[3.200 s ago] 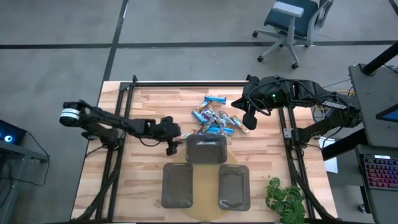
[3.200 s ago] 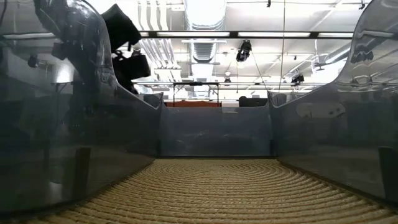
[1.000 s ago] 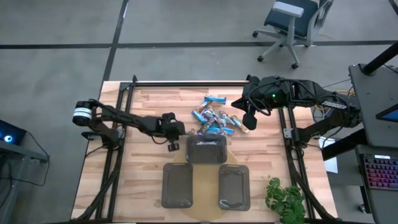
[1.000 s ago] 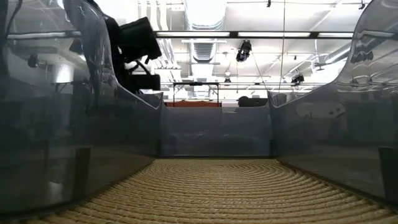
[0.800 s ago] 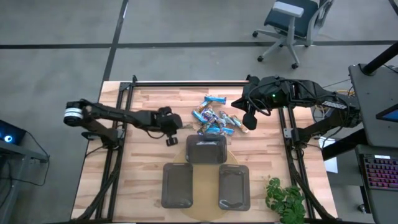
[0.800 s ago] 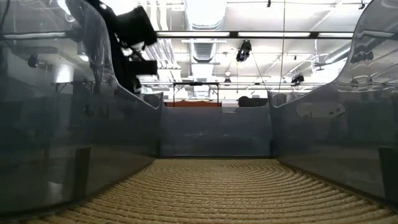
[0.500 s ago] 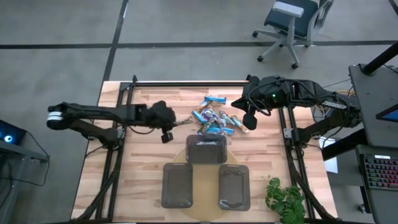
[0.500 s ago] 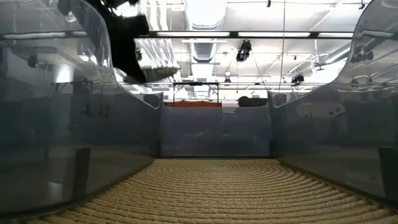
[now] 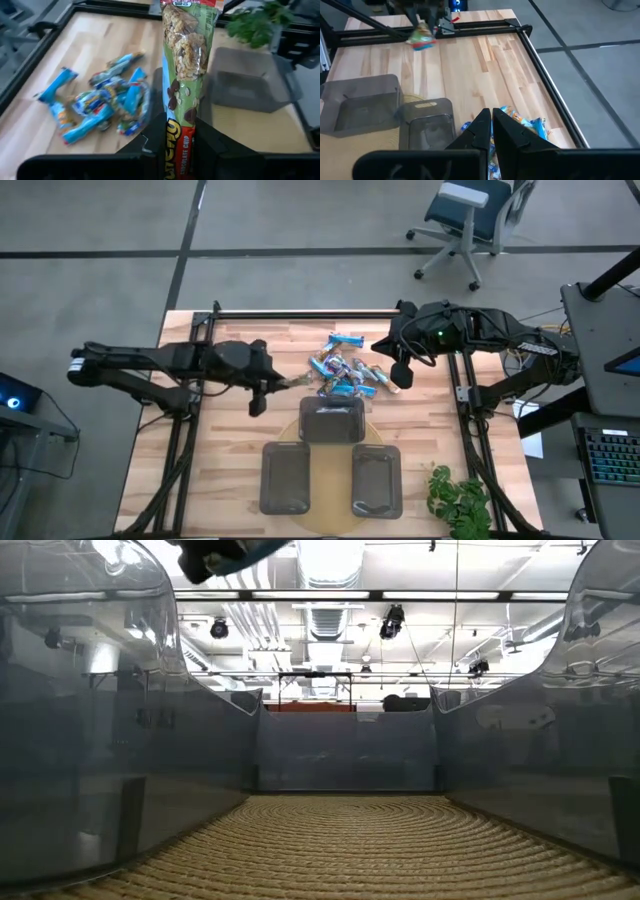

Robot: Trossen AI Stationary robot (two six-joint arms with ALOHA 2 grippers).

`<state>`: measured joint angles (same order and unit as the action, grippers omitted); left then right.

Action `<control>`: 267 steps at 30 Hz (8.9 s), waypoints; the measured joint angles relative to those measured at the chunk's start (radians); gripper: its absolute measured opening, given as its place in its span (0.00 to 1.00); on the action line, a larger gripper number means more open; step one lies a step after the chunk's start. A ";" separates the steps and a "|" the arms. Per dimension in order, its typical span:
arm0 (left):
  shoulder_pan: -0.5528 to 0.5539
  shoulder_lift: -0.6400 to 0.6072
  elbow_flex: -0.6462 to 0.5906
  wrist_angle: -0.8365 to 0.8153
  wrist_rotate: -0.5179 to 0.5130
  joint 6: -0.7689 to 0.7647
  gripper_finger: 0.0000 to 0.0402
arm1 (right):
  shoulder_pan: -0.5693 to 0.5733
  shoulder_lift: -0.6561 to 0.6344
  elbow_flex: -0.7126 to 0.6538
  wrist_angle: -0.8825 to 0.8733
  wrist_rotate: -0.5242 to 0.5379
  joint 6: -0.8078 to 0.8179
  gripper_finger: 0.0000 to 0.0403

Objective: Pick and place Granola Bars by type
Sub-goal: Put the red granola bar into the bottom left black bin

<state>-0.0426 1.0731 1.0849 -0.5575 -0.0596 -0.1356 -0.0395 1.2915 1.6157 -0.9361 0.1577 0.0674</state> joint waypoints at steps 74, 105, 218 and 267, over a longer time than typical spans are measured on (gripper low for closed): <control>-0.346 0.498 0.201 -0.358 0.200 -0.571 0.09 | 0.000 0.000 0.000 -0.002 -0.011 -0.026 0.02; -0.346 0.497 0.067 -0.211 0.189 -0.613 0.09 | 0.000 -0.001 0.000 -0.002 -0.009 -0.027 0.02; 0.190 -0.264 -0.107 0.155 -0.061 -0.023 0.00 | -0.311 0.308 0.000 -0.160 -0.113 0.224 0.50; 0.190 -0.260 -0.109 0.151 -0.061 -0.129 0.00 | -0.380 0.647 -0.197 0.030 -0.160 0.131 0.55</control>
<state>0.1474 0.8131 0.9756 -0.4065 -0.1208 -0.2649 -0.4194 1.9388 1.4188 -0.9062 -0.0025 0.1985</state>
